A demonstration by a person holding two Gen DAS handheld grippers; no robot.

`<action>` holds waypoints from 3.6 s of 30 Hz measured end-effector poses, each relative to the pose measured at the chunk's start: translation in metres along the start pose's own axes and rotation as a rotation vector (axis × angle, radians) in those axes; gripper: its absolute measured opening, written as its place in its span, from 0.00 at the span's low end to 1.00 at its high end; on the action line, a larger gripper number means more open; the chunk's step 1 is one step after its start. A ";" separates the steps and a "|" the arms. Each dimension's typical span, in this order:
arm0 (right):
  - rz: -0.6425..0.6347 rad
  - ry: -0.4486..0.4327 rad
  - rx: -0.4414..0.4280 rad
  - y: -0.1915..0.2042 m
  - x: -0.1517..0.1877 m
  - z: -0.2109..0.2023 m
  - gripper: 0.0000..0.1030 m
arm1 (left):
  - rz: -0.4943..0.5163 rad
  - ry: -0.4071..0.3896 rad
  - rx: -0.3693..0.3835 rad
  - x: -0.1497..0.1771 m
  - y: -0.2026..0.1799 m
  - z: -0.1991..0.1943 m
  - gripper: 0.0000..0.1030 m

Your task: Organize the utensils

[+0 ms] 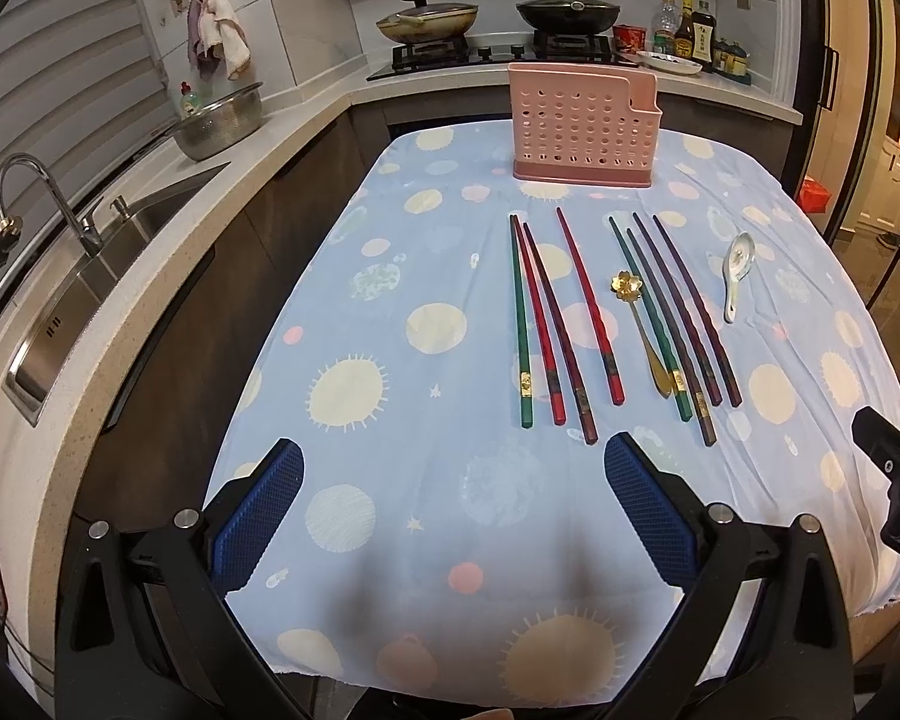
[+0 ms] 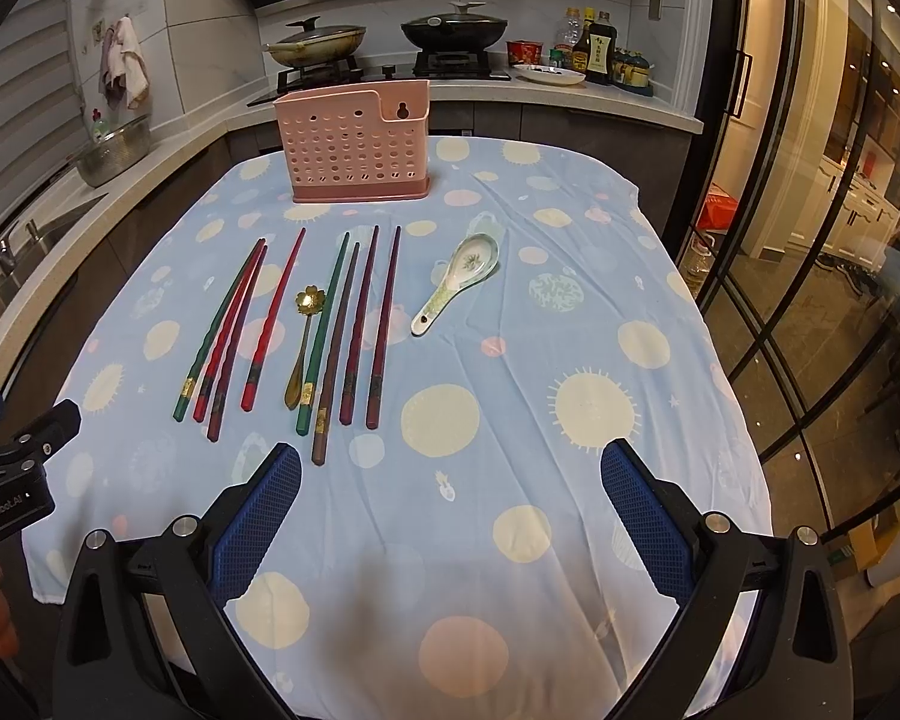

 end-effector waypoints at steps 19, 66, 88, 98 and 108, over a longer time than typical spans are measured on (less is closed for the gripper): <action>0.001 0.011 0.002 0.000 0.000 0.005 0.93 | -0.047 -0.042 0.065 -0.008 0.000 0.000 0.93; 0.052 0.122 0.023 -0.009 -0.047 0.129 0.65 | 0.001 0.196 0.173 0.012 -0.020 0.126 0.42; 0.011 0.133 0.004 0.013 -0.053 0.173 0.14 | 0.007 0.192 0.195 0.012 -0.023 0.126 0.31; 0.031 0.134 -0.049 0.005 -0.037 0.148 0.06 | -0.023 0.209 0.252 0.012 -0.023 0.122 0.09; 0.036 0.084 -0.094 0.004 -0.037 0.105 0.05 | -0.035 0.199 0.278 0.015 -0.020 0.107 0.07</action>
Point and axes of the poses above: each gripper's, at about its wrist camera, not at the fingertips, and z roughly the way its jaws point, y to its left, x to its underside, the point moved 10 cm from there along z, roughly the way its jaws point, and after that the axes turned 4 degrees about -z, right-handed, at the moved point
